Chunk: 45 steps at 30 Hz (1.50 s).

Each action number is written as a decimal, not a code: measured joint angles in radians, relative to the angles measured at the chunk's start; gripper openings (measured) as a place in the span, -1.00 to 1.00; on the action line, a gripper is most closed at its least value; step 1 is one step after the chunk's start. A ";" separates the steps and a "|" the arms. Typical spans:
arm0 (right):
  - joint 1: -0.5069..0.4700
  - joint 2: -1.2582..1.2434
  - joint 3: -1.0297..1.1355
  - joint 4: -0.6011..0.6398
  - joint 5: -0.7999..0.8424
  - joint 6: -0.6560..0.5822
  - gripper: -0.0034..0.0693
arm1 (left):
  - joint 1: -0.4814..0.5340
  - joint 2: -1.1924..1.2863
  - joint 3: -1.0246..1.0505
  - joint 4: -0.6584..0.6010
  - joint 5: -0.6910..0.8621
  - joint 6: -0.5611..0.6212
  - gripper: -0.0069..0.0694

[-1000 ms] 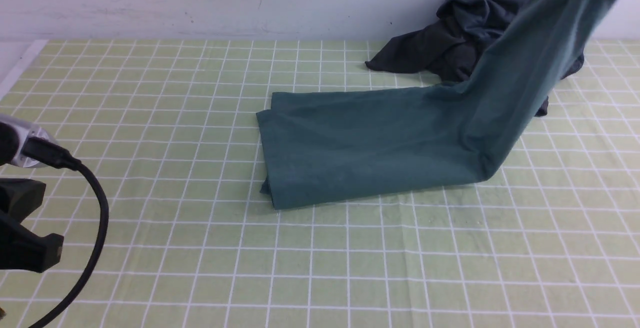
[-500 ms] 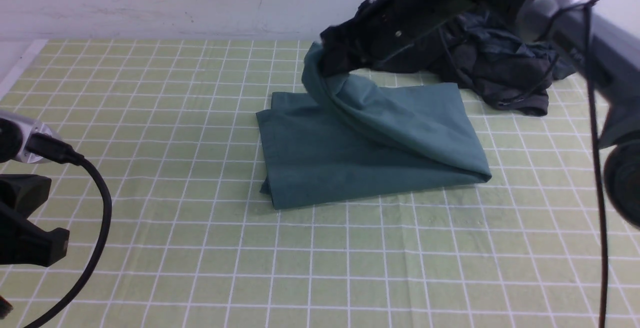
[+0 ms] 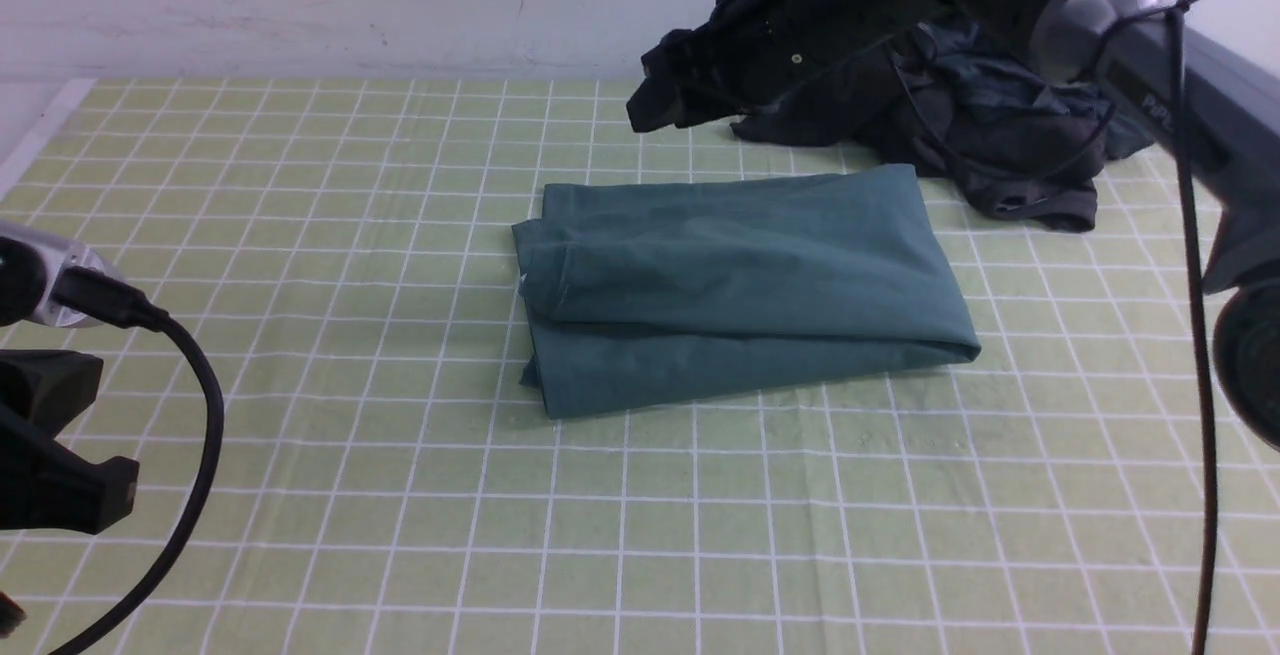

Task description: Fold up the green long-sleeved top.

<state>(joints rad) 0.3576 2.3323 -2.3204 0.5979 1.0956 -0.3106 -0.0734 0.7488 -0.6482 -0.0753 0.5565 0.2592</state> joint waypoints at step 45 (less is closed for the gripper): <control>-0.080 -1.304 1.090 -0.537 -0.679 -0.057 -0.94 | 0.000 -0.468 0.289 -0.034 -0.357 0.018 -0.83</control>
<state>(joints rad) 0.2779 1.0287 -1.2302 0.0611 0.4163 -0.3678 -0.0734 0.2809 -0.3589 -0.1091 0.1993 0.2769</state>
